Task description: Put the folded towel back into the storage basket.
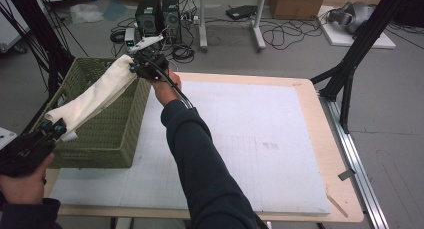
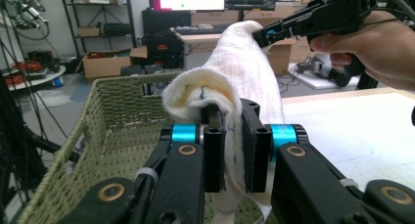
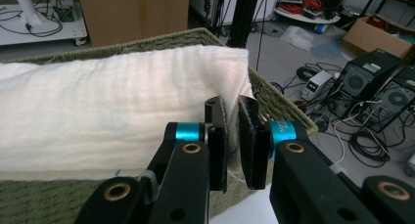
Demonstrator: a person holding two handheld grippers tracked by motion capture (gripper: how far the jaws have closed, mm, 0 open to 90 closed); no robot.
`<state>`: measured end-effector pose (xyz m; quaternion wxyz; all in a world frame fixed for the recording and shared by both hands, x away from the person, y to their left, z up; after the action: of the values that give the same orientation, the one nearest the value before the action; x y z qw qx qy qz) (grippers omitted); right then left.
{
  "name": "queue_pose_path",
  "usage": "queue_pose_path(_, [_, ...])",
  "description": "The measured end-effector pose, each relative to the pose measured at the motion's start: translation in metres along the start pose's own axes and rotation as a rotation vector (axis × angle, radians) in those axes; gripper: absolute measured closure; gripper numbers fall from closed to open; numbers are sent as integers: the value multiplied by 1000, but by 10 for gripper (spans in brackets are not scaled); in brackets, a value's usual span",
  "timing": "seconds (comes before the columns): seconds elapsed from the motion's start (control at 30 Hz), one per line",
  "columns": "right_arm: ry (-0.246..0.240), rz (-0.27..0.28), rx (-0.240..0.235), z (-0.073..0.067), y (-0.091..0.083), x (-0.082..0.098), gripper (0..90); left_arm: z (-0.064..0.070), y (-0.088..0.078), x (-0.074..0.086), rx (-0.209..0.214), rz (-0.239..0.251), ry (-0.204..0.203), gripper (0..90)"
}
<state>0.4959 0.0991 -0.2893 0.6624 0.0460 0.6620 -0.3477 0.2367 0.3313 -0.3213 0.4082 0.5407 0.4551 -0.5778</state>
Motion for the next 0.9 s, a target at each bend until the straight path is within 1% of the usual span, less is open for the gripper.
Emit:
queue_pose_path(0.07, [9,-4,-1,-1,7,-1,838,-2,2,1,-6,-9,3,815])
queue_pose_path(0.17, [16,-8,3,-3,15,-1,837,-5,5,3,-26,-19,4,812])
queue_pose_path(0.43, [21,-16,-3,-7,32,0,838,-18,8,2,-64,-38,4,812])
queue_pose_path(0.57, [5,-17,-5,-10,41,-3,837,-24,10,6,-95,-43,-5,810])
queue_pose_path(0.6, [2,-18,-7,-11,44,-4,834,-27,11,8,-102,-50,-9,806])
queue_pose_path(0.63, [-4,-27,1,-14,48,-6,813,-29,14,11,-109,-60,-15,792])
queue_pose_path(0.67, [-26,-37,23,-16,52,-8,752,-32,16,14,-114,-76,-26,737])
queue_pose_path(0.7, [-48,-47,48,-19,56,-8,667,-34,19,15,-122,-83,-38,631])
queue_pose_path(0.73, [-53,-57,60,-20,58,-8,646,-37,20,17,-136,-90,-62,488])
queue_pose_path(0.77, [-60,-65,69,-21,59,-8,613,-39,19,16,-141,-87,-75,375])
queue_pose_path(0.8, [-62,-68,71,-21,59,-8,588,-39,18,15,-141,-81,-75,341])
queue_pose_path(0.83, [-62,-75,72,-20,59,-7,588,-39,16,13,-152,-74,-68,314])
queue_pose_path(0.87, [-62,-80,76,-18,57,-6,588,-39,14,11,-151,-67,-67,294])
queue_pose_path(0.9, [-58,-77,78,-15,53,-5,588,-39,12,9,-146,-62,-66,300])
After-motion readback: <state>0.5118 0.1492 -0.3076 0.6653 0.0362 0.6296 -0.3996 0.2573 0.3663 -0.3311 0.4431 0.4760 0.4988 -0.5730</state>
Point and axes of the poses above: each handheld gripper's, and its own axes: y roughly forward along the jaws, x roughly out of its underside, z roughly to its right, the point moved 2 cm from there along y, roughly forward along the jaws, and after that the axes turned 2 degrees about z, right-handed, at the moved point
